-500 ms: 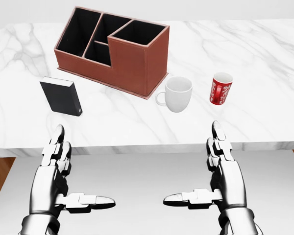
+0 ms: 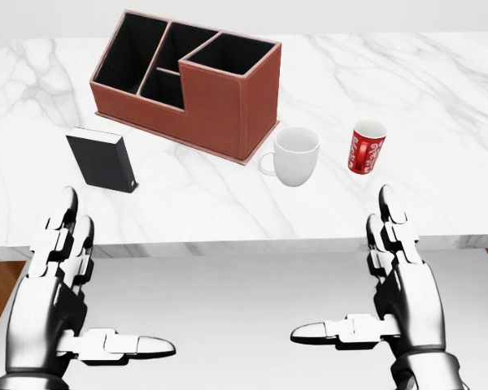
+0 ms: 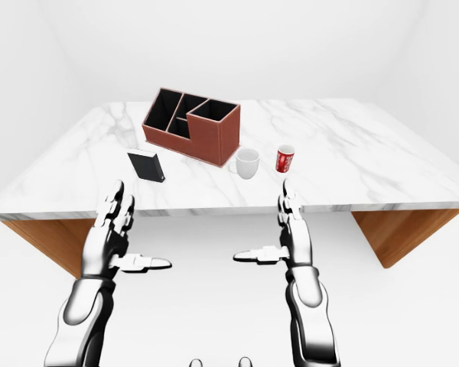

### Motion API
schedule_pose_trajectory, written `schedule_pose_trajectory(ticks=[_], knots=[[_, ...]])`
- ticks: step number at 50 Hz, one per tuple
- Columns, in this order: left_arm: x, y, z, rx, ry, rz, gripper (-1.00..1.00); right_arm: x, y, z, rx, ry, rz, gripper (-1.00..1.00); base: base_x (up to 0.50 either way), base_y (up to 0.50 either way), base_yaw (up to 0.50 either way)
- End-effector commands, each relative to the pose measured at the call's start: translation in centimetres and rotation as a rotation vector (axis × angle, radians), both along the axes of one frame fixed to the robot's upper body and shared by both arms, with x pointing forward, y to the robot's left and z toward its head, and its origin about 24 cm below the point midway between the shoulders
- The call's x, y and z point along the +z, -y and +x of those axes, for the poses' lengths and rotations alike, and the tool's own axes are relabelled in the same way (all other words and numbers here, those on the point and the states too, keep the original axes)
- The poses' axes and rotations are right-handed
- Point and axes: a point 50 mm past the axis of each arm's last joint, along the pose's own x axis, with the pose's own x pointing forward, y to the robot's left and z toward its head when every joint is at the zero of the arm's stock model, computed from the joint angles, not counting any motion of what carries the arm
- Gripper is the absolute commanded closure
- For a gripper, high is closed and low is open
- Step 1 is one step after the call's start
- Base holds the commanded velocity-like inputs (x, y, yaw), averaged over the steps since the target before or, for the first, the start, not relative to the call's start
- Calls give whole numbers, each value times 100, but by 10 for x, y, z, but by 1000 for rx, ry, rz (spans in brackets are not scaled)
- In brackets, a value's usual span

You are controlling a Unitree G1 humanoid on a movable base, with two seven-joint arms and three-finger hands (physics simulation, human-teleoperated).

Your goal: Pick up the red mug and place it to the right of the caddy.

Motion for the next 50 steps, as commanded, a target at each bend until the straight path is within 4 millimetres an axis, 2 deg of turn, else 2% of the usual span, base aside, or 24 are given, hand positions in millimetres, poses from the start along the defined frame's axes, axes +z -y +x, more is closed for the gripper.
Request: schedule_pose_trajectory(ticks=[1,6,11,16,21,36,50], knots=[[27,-3,-16,0,114,22,-100,19,5,-9,-8,79,-18,-100,0,0,0],[37,-5,-24,1,155,28,-100,35,6,-19,-9,149,-29,-100,0,0,0],[55,-7,-35,5,235,40,-100,53,8,-30,-17,228,-39,-100,0,0,0],[61,-8,-41,8,261,47,-100,51,7,-33,-22,214,-61,-100,0,0,0],[71,-9,-49,2,302,42,-100,66,8,-40,-39,284,-43,-100,0,0,0],[78,-10,-56,13,335,55,-100,82,11,-52,-27,361,-10,-100,0,0,0],[80,-12,-59,15,345,56,-100,78,10,-50,-17,347,14,-100,43,0,0]])
